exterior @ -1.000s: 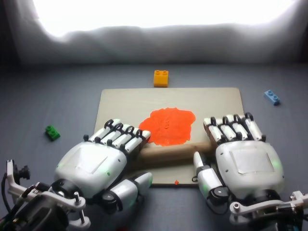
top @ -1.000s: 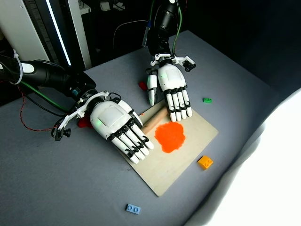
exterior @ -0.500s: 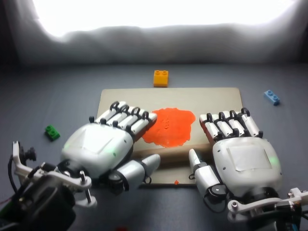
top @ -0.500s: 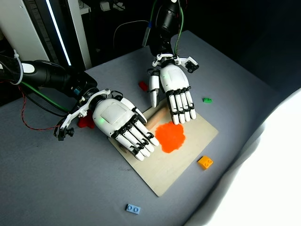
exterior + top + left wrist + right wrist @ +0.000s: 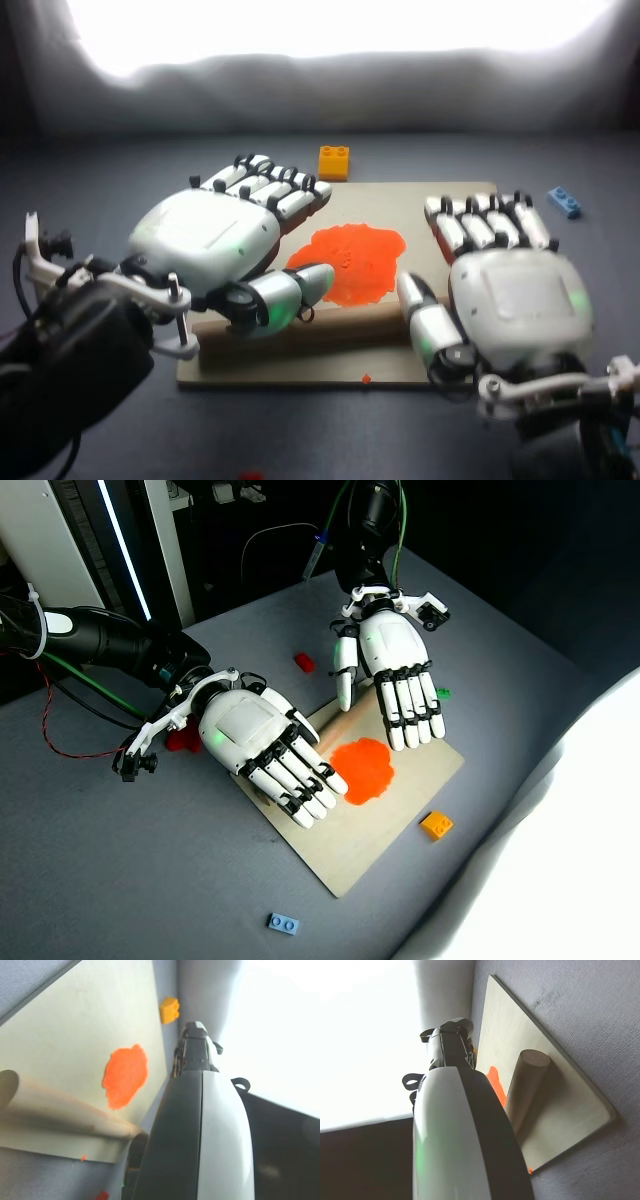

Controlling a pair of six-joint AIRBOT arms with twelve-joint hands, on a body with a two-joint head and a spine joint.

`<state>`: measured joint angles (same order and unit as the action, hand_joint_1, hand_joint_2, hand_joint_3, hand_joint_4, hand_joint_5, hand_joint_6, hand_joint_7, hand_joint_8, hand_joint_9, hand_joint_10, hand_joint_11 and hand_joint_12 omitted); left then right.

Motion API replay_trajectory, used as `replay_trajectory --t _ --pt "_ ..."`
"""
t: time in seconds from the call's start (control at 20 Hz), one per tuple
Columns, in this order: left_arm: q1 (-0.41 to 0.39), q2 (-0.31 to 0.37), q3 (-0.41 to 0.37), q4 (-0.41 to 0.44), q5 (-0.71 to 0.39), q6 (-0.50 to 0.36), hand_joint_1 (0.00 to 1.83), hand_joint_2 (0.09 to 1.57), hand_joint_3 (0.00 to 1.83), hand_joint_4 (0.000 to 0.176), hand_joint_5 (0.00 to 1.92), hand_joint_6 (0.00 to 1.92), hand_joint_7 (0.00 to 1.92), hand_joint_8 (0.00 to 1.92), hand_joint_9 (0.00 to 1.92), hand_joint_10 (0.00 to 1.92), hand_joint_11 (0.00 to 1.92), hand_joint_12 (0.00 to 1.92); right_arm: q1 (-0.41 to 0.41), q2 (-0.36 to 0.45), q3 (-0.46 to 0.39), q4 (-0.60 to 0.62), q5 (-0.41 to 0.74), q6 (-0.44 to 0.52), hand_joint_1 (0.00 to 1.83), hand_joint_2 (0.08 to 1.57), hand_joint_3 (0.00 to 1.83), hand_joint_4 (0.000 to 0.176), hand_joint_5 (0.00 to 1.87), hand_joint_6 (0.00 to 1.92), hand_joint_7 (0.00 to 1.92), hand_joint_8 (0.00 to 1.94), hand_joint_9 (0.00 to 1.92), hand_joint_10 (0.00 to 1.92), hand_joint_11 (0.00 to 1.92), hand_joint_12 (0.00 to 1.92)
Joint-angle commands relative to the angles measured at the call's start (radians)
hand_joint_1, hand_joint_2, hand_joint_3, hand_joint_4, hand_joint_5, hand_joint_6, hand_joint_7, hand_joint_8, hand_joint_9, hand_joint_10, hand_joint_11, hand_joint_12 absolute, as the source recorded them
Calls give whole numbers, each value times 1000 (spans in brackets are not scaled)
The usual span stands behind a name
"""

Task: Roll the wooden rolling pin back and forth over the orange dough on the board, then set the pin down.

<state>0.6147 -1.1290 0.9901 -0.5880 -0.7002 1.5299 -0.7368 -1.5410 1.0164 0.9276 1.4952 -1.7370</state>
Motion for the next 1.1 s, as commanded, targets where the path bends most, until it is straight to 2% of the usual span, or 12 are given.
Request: replay_trajectory --t 0.0,0.35,0.4,0.45,0.5,0.55,0.6,0.75,0.8,0.85,0.9,1.05 --pt "-27 19 -9 27 -40 29 0 1489 1 0 122 0 118 1 103 1 0 114 18 15 2 -89 79 14 0 1557 13 0 318 14 351 8 276 9 0 616" --pt "-157 116 -99 -151 35 201 0 1408 0 0 260 19 309 9 259 21 0 554 95 152 1 -90 -28 135 0 1425 0 0 567 65 669 56 593 94 0 1166" --pt "-170 123 -104 -156 48 206 0 1408 0 0 504 60 573 44 484 88 0 951 101 171 0 -90 -37 151 0 1400 0 0 750 105 840 97 755 184 119 1360" --pt "-201 134 -114 -179 84 239 0 1423 0 0 711 114 761 92 629 404 120 1374 110 211 0 -91 -62 190 42 1398 0 0 938 63 1008 116 629 899 279 1593" --pt "-217 136 -117 -191 102 256 0 1423 0 0 714 128 761 108 563 579 116 1420 112 230 -1 -91 -75 203 49 1398 0 0 947 67 1006 146 594 1007 283 1620" --pt "-236 138 -121 -205 112 271 0 1440 6 0 672 393 652 441 458 961 162 1547 113 255 -4 -91 -84 216 77 1401 0 0 942 216 923 470 576 1219 309 1749" --pt "-254 139 -126 -214 116 271 0 1505 5 0 533 1101 569 1149 509 1402 267 1772 111 281 -7 -93 -84 231 7 1431 2 0 811 781 849 951 578 1464 274 1892" --pt "-277 140 -135 -237 117 288 71 1507 0 0 647 1324 711 1333 608 1566 331 1908 94 323 -10 -110 -87 265 0 1439 1 0 868 972 928 1016 658 1548 334 1920" --pt "-285 140 -139 -239 118 288 112 1494 0 0 783 1406 891 1545 794 1849 558 1920 86 329 -10 -110 -87 276 0 1447 1 0 905 1442 998 1513 809 1877 536 1921" --pt "-293 140 -141 -244 120 293 112 1494 0 0 783 1406 891 1545 794 1849 558 1920 81 332 -10 -111 -87 294 0 1447 1 0 905 1442 998 1513 809 1877 536 1921" --pt "-302 140 -145 -258 120 308 88 1515 3 0 877 1663 1020 1689 958 1918 745 1921 78 333 -10 -111 -83 307 0 1479 6 0 958 1637 1132 1677 1036 1918 829 1921" --pt "-315 141 -148 -261 128 313 75 1535 7 0 887 1801 1029 1810 998 1920 810 1921 78 331 -10 -111 -75 321 0 1512 10 0 1004 1733 1150 1758 1087 1920 918 1921"
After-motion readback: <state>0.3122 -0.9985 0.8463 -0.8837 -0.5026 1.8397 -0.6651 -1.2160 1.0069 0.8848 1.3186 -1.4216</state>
